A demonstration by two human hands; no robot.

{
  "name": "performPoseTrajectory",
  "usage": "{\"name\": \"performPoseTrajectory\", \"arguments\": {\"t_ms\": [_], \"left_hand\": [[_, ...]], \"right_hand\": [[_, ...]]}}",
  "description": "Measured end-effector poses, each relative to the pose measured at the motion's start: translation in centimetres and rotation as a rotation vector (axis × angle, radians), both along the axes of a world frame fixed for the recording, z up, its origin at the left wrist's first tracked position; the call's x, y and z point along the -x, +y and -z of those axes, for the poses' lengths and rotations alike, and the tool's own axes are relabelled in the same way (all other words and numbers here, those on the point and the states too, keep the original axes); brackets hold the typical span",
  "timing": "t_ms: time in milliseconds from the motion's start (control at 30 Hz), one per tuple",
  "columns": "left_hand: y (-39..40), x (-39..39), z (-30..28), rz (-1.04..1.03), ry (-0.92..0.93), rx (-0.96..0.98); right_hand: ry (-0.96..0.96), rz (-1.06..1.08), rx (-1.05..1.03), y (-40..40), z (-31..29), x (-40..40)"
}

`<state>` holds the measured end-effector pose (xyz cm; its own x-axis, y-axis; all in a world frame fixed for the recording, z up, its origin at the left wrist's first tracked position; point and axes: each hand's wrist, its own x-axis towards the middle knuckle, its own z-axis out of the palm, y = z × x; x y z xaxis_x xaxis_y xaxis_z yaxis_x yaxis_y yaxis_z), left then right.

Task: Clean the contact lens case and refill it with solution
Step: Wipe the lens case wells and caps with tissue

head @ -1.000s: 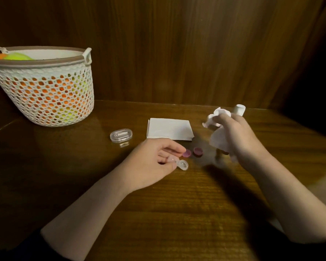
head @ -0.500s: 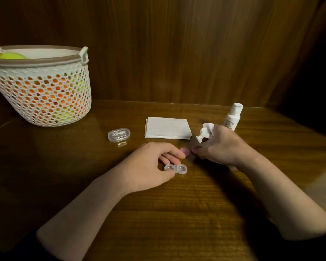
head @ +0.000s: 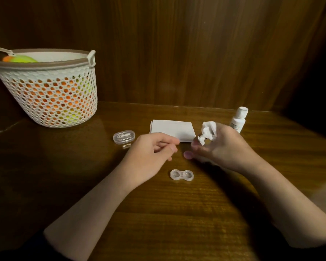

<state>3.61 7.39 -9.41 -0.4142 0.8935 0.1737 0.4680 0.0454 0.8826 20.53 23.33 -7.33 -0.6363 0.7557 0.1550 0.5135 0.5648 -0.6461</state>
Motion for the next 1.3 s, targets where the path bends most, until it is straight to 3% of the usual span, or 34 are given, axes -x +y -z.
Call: {"name": "performPoseTrajectory", "arguments": {"t_ms": [100, 167, 233, 467, 667, 833, 967, 1300], "left_hand": [[0.2, 0.3, -0.1, 0.020, -0.297, -0.016], [0.2, 0.3, -0.2, 0.098, -0.562, -0.039], [0.1, 0.5, 0.0, 0.170, -0.662, -0.060], [0.2, 0.8, 0.3, 0.126, -0.730, -0.095], [0.0, 1.1, 0.2, -0.066, -0.584, -0.152], [0.0, 1.0, -0.1, -0.158, -0.570, -0.169], [0.1, 1.1, 0.1, -0.143, -0.575, -0.177], [0.2, 1.2, -0.1, -0.009, -0.704, -0.179]], "right_hand": [[0.222, -0.243, 0.066, -1.7, -0.3, 0.0], [0.250, -0.291, 0.034, -2.6, -0.2, 0.3], [0.249, -0.312, 0.018, -3.3, -0.2, 0.6], [0.318, -0.363, 0.102, -3.8, 0.2, 0.8], [0.259, -0.357, 0.105, -3.6, 0.1, 0.6], [0.349, -0.356, 0.303, -3.7, 0.1, 0.5], [0.445, -0.310, 0.318, -3.6, -0.1, 0.9], [0.446, -0.348, 0.347, -2.9, 0.3, 0.7]]}}
